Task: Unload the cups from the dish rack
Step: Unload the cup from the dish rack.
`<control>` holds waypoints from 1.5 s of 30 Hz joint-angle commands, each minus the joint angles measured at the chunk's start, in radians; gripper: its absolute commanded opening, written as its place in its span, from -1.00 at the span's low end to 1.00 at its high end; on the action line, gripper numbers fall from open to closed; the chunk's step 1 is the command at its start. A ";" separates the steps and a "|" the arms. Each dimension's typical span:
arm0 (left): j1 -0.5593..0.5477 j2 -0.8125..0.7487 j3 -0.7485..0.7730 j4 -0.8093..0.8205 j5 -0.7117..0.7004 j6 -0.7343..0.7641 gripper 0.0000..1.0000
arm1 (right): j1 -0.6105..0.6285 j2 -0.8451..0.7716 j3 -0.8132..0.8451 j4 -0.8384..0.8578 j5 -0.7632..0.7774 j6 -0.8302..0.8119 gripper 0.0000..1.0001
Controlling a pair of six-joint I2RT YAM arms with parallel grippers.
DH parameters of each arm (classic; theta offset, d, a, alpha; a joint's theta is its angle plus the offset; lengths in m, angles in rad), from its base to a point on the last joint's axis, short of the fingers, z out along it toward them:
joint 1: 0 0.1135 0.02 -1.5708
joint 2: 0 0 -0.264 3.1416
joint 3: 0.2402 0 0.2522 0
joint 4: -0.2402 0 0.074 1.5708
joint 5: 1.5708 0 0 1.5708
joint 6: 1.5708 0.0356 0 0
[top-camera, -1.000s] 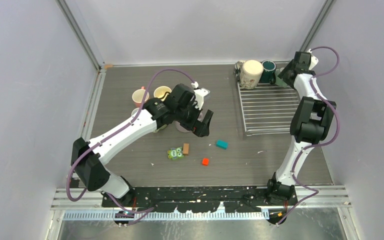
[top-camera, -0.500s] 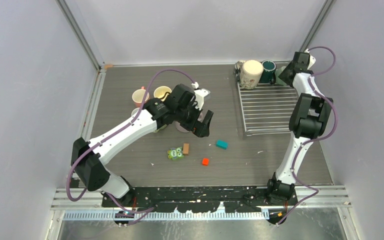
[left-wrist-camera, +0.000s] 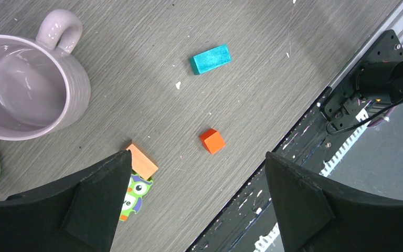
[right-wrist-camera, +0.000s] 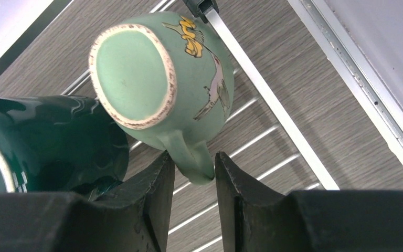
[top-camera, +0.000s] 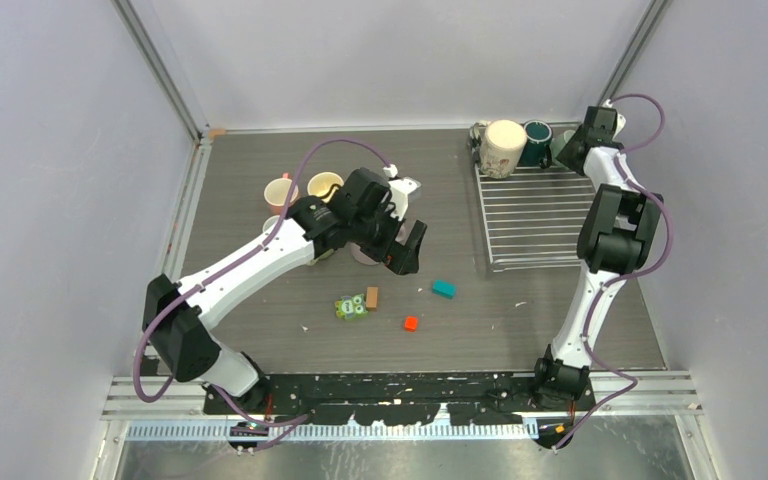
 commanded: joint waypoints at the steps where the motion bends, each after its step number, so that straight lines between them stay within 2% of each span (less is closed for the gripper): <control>1: -0.005 0.007 -0.001 0.008 0.014 0.008 0.99 | -0.005 0.039 0.076 0.004 0.007 -0.059 -0.26; 10: -0.005 0.015 0.000 0.008 0.017 0.006 0.99 | -0.001 0.047 0.092 -0.001 0.038 -0.108 -0.30; 13: -0.005 0.018 0.001 0.008 0.017 0.006 0.99 | 0.007 0.042 0.085 0.002 0.055 -0.133 -0.04; 16: -0.005 0.019 0.000 0.008 0.017 0.005 0.99 | 0.014 0.046 0.086 0.005 0.069 -0.158 -0.03; 18: -0.005 0.020 0.000 0.008 0.017 0.006 0.99 | 0.015 0.053 0.091 0.006 0.066 -0.166 -0.07; 22: -0.005 0.022 -0.002 0.009 0.017 0.006 0.99 | 0.016 0.067 0.112 0.003 0.055 -0.170 -0.31; 26: -0.005 0.027 -0.001 0.008 0.017 0.006 0.99 | 0.029 0.072 0.123 -0.003 0.062 -0.183 -0.47; 31: -0.005 0.024 0.000 0.007 0.017 0.006 0.99 | 0.055 0.028 0.076 0.008 0.096 -0.194 -0.61; 40: -0.005 0.016 -0.001 0.007 0.018 0.006 0.99 | 0.073 -0.092 -0.112 0.047 0.148 -0.155 -0.67; 45: -0.005 0.012 -0.004 0.007 0.018 0.006 0.99 | 0.076 -0.163 -0.215 0.078 0.148 -0.140 -0.64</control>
